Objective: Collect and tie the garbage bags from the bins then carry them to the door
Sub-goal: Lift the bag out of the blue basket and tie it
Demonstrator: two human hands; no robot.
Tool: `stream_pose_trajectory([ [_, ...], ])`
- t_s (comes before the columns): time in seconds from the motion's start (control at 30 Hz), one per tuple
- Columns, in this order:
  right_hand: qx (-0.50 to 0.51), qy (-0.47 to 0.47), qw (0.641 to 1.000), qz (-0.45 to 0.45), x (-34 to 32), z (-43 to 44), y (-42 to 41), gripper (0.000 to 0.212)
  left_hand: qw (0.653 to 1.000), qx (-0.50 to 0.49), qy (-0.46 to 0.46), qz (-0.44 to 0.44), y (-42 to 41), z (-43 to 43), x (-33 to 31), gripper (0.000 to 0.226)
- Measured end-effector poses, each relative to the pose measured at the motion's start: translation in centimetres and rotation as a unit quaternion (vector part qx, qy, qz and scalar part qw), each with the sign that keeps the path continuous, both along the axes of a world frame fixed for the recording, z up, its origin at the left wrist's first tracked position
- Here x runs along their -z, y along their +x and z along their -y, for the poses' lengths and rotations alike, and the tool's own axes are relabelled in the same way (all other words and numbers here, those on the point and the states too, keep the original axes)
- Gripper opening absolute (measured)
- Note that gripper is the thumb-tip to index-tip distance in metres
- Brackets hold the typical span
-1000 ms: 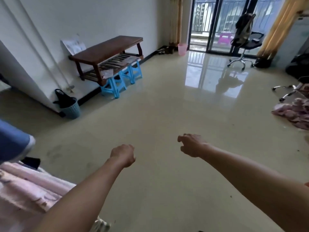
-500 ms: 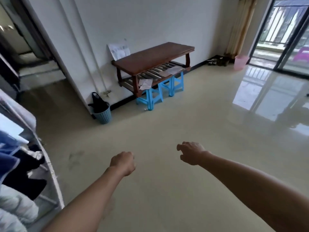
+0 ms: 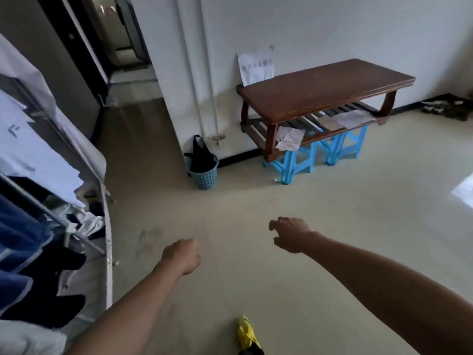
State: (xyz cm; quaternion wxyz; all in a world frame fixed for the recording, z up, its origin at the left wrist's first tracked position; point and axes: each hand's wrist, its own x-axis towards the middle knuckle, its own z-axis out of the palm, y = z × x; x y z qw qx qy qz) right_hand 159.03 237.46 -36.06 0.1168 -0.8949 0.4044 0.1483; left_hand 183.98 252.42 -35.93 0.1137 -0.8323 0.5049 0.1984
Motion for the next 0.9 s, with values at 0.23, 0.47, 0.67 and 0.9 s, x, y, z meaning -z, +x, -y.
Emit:
stream_pose_trajectory([
  [0.23,0.017,0.005,1.000,0.022,-2.5,17.0,10.6,0.043,1.000,0.017,-0.023,-0.001,9.6,18.2,-3.5,0.022],
  [0.47,0.002,0.012,1.000,0.010,-1.3,33.2,19.7,0.042,0.999,0.013,-0.038,-0.004,17.7,32.9,-3.0,0.018],
  [0.67,-0.032,0.058,0.998,0.004,2.7,47.0,29.4,0.042,0.999,-0.043,-0.001,-0.008,26.1,44.4,0.8,0.020],
  [0.9,-0.055,0.079,0.995,-0.016,2.8,61.2,40.2,0.041,0.995,-0.091,-0.005,-0.050,34.1,55.2,1.7,0.015],
])
